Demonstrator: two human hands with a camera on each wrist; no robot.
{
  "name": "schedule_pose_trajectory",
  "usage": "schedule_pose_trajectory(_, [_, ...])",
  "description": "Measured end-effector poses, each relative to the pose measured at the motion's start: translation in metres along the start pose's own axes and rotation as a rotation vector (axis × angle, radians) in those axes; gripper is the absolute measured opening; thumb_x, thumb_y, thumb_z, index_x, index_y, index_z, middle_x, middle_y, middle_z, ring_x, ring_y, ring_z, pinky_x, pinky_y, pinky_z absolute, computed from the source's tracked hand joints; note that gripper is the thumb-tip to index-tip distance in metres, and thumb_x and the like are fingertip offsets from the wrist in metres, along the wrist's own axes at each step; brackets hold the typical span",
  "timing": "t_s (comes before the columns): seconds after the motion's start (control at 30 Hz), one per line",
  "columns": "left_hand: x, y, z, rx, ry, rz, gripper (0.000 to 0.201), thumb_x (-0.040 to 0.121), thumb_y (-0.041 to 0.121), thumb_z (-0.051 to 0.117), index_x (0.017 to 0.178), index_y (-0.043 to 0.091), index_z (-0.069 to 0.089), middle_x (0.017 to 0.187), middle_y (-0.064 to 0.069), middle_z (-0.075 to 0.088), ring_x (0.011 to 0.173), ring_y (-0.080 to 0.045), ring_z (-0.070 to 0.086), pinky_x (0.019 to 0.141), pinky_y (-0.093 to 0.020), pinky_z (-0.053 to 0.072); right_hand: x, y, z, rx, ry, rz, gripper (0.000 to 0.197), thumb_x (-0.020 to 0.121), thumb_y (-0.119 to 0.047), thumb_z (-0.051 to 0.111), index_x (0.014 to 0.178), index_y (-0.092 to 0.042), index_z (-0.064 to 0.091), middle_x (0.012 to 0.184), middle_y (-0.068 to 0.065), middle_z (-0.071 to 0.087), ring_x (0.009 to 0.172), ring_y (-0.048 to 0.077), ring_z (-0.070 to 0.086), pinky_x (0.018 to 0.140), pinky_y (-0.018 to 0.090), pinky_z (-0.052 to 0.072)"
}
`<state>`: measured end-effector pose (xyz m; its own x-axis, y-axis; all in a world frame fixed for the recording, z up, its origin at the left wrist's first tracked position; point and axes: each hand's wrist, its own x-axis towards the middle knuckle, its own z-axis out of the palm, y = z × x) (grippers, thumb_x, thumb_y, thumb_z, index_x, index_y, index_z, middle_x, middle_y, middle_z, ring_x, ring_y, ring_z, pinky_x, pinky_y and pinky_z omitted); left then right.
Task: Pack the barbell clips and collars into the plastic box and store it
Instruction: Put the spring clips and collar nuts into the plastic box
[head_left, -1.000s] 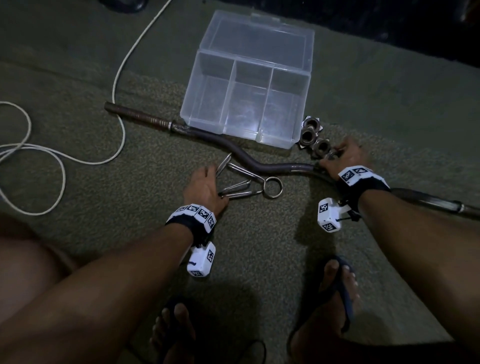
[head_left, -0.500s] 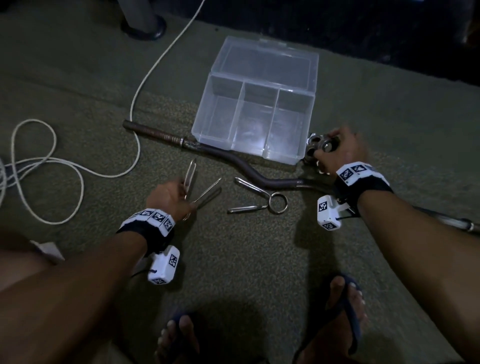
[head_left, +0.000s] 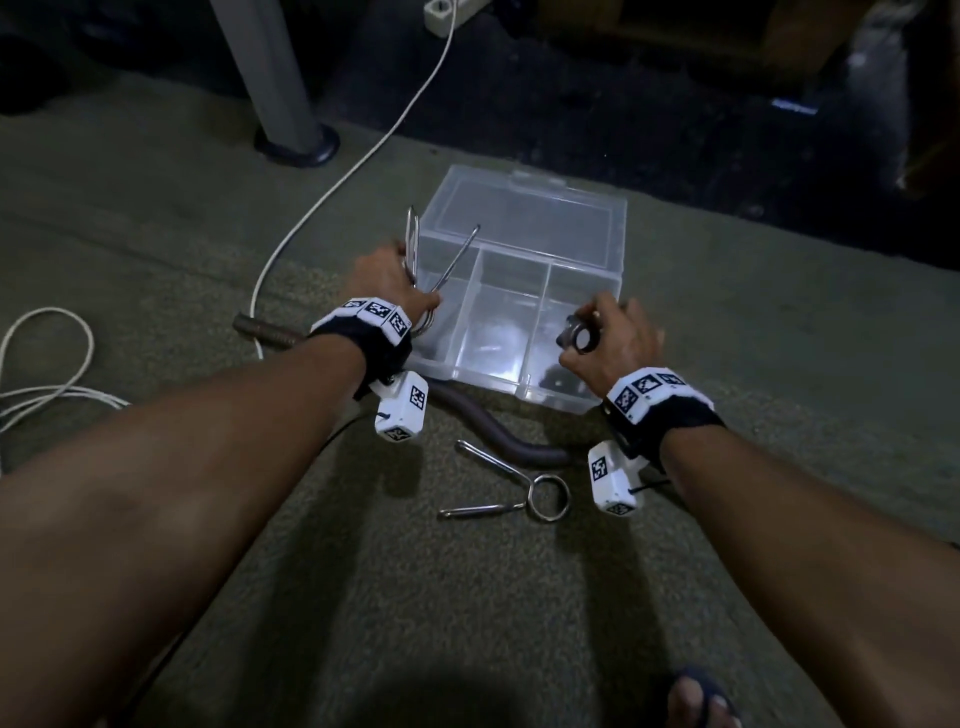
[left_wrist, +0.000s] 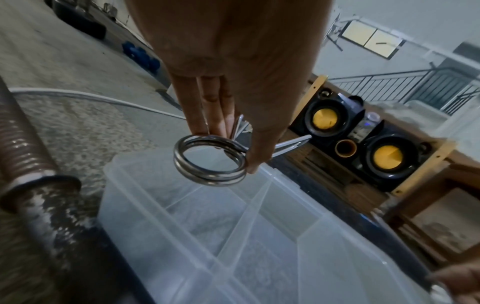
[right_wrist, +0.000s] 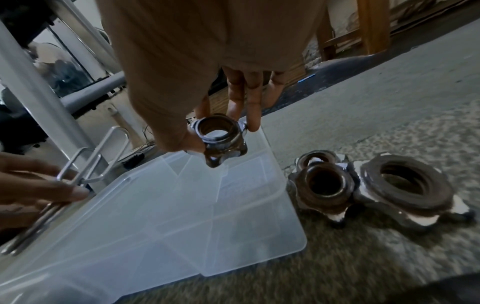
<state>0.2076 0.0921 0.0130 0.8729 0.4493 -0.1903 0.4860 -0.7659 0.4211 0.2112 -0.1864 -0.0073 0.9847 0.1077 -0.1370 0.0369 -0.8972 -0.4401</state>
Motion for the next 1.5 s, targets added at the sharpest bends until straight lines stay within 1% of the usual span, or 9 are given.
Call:
schedule_pose_trajectory(0.2, [0.011,-0.017,0.043,0.080,-0.036,-0.071,0.080,0.060,0.040,0.093,0.126,0.012,0.058,0.121,-0.018,0.071,0.111,-0.038,0.069,0.092,-0.041,0.056,0.012,0.000,0.018,-0.117,-0.053,-0.064,0.045,0.068,-0.037,0.080,0.106,-0.030,0.058,0.111,0.004,0.057,0.105,0.026,0.057,0.104,0.050,0.030])
schedule_pose_trajectory(0.37, [0.008,-0.013,0.044,0.175,-0.118,0.006,0.072,0.074,0.037,0.086,0.132,0.009,0.053,0.123,-0.021,0.069,0.113,-0.041,0.067,0.092,-0.043,0.055,0.013,-0.004,0.024,-0.163,-0.135,-0.066,0.044,0.074,-0.041,0.076,0.114,-0.032,0.061,0.122,0.003,0.056,0.112,0.026,0.057,0.105,0.047,0.031])
schedule_pose_trajectory(0.6, [-0.063,0.004,0.017,-0.069,-0.089,0.339,0.034,0.083,0.031,0.074,0.114,0.021,0.068,0.103,-0.001,0.072,0.091,-0.020,0.070,0.085,-0.033,0.056,-0.002,0.037,-0.017,0.042,0.088,0.084,0.034,0.077,-0.036,0.067,0.109,-0.024,0.066,0.117,0.007,0.056,0.113,0.031,0.057,0.103,0.048,0.037])
schedule_pose_trajectory(0.7, [-0.117,0.000,0.030,-0.047,-0.229,0.511,0.025,0.083,0.029,0.071,0.107,0.022,0.068,0.099,0.002,0.068,0.089,-0.018,0.067,0.081,-0.029,0.054,-0.017,0.075,-0.031,0.060,0.125,0.246,0.029,0.076,-0.033,0.067,0.104,-0.026,0.066,0.116,0.006,0.057,0.111,0.032,0.059,0.103,0.050,0.040])
schedule_pose_trajectory(0.87, [-0.179,-0.022,0.073,0.233,-0.479,0.685,0.068,0.070,0.052,0.072,0.131,0.023,0.058,0.125,-0.003,0.057,0.110,-0.025,0.059,0.090,-0.036,0.053,-0.054,0.136,-0.024,0.060,0.005,0.460,0.029,0.080,-0.021,0.064,0.109,-0.018,0.066,0.118,0.015,0.064,0.108,0.038,0.062,0.093,0.038,0.049])
schedule_pose_trajectory(0.97, [-0.185,-0.038,0.091,0.400,-0.523,0.695,0.092,0.061,0.053,0.074,0.144,0.019,0.051,0.134,-0.010,0.055,0.116,-0.031,0.057,0.099,-0.040,0.049,-0.072,0.146,-0.007,0.079,-0.146,0.457,0.041,0.080,-0.025,0.071,0.119,-0.013,0.063,0.124,0.018,0.063,0.115,0.038,0.060,0.098,0.037,0.048])
schedule_pose_trajectory(1.13, [-0.179,-0.041,0.090,0.412,-0.445,0.690,0.078,0.064,0.036,0.076,0.138,0.024,0.053,0.130,-0.007,0.050,0.113,-0.030,0.054,0.087,-0.042,0.055,-0.067,0.125,0.017,0.034,-0.120,0.281,0.065,0.066,-0.035,0.081,0.124,-0.015,0.057,0.125,0.018,0.051,0.113,0.038,0.056,0.098,0.037,0.047])
schedule_pose_trajectory(1.3, [-0.175,-0.044,0.076,0.535,-0.480,0.630,0.078,0.062,0.057,0.078,0.129,0.025,0.056,0.126,-0.003,0.051,0.111,-0.023,0.051,0.088,-0.035,0.050,-0.052,0.101,0.037,0.002,-0.069,0.336,0.066,0.066,-0.031,0.082,0.126,-0.019,0.057,0.125,0.018,0.051,0.119,0.039,0.050,0.104,0.040,0.045])
schedule_pose_trajectory(1.5, [-0.186,-0.045,0.052,0.438,-0.541,0.460,0.081,0.057,0.070,0.070,0.127,0.030,0.056,0.123,0.003,0.054,0.113,-0.020,0.056,0.087,-0.033,0.050,-0.052,0.102,0.039,0.014,-0.014,0.336,0.049,0.067,-0.017,0.076,0.114,-0.018,0.062,0.112,0.019,0.058,0.105,0.040,0.058,0.090,0.038,0.050])
